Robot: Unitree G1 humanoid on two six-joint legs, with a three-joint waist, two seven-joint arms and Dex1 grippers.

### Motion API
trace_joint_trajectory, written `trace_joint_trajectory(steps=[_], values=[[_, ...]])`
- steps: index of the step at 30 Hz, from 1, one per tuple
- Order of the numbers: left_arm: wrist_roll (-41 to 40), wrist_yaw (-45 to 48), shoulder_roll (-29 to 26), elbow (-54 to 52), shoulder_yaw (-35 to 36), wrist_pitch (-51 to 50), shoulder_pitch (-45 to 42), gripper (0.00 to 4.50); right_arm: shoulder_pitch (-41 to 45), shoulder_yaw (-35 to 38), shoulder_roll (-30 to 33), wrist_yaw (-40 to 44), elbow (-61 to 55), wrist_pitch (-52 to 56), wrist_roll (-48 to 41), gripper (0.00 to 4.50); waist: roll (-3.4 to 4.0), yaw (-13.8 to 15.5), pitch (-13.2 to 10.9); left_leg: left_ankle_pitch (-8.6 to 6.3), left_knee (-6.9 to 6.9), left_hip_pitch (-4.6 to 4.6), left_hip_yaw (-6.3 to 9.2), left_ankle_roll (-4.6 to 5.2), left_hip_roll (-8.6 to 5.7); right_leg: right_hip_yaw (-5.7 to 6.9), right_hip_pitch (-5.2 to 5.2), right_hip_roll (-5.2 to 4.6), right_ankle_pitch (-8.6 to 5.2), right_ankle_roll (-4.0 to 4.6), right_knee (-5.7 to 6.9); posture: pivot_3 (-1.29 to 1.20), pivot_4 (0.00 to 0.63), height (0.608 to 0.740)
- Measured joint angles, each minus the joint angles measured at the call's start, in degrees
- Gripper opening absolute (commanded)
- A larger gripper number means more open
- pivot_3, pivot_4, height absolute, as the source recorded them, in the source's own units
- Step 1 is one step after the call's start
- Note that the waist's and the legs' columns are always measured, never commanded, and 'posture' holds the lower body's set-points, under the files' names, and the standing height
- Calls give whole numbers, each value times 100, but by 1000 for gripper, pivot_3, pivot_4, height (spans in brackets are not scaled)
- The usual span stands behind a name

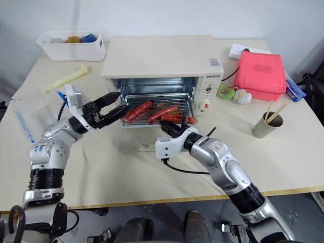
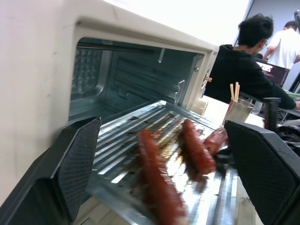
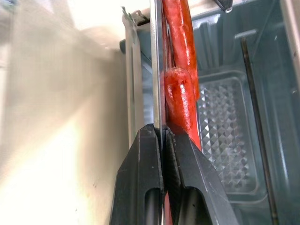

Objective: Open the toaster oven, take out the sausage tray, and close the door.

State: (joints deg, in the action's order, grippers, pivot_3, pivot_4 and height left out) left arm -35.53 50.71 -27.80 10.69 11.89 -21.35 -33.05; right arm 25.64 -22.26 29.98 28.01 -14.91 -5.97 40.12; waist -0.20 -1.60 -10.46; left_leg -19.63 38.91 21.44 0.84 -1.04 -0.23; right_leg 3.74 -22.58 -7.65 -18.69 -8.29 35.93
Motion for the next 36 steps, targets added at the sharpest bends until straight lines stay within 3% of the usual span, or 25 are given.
trace_joint_trajectory(steps=[11, 16, 19, 24, 27, 30, 36], values=[[-336, -338, -151, -337, 382, -759, 302, 4500, -466, 351, 523, -9, -333, -750, -111, 26, -1, -2, 0, 0, 11, -1, 3, 0, 3, 0, 7, 1, 0, 0, 2, 0, 150, 740], [-1643, -1077, -863, -1012, 884, -3336, 829, 4500, -606, 472, 557, 25, -381, -958, -346, 26, -1, -8, -1, 0, 2, -11, 15, 0, 6, -9, 8, 1, 0, 0, 4, 0, 150, 740], [-2369, -1983, -888, -992, 1225, -4938, 742, 4500, -573, 474, 561, -6, -377, -1306, -429, 26, -2, 46, -1, -1, 17, -10, 25, 2, 1, -12, 19, -4, 0, 0, 4, 0, 150, 740], [-3263, -3067, -263, -991, 1714, -5738, 409, 4500, -554, 470, 633, 55, -331, -1859, -734, 26, -7, 136, 1, -1, 20, -13, 20, 1, 0, -17, 19, -2, 0, 0, 3, 0, 150, 740], [-3576, -3448, -220, -977, 1846, -6016, 394, 4500, -548, 470, 634, 102, -260, -1937, -752, 26, -6, 123, 1, -1, 15, -15, 17, 1, 0, -18, 16, 0, 0, 0, 5, 0, 150, 740], [-3862, -3793, -124, -939, 1925, -6159, 410, 3940, -429, 470, 631, 115, -218, -2028, -789, 0, -6, 104, 1, 0, 13, -17, 15, 0, 1, -20, 14, 1, 0, 0, 5, 0, 150, 740], [-4707, -4500, 68, -728, 1983, -6275, 523, 2080, -338, 470, 628, 198, -142, -2151, -867, 0, -7, 123, 1, 0, 15, -17, 14, 0, 0, -22, 15, -1, 0, 0, 4, 0, 150, 740]])
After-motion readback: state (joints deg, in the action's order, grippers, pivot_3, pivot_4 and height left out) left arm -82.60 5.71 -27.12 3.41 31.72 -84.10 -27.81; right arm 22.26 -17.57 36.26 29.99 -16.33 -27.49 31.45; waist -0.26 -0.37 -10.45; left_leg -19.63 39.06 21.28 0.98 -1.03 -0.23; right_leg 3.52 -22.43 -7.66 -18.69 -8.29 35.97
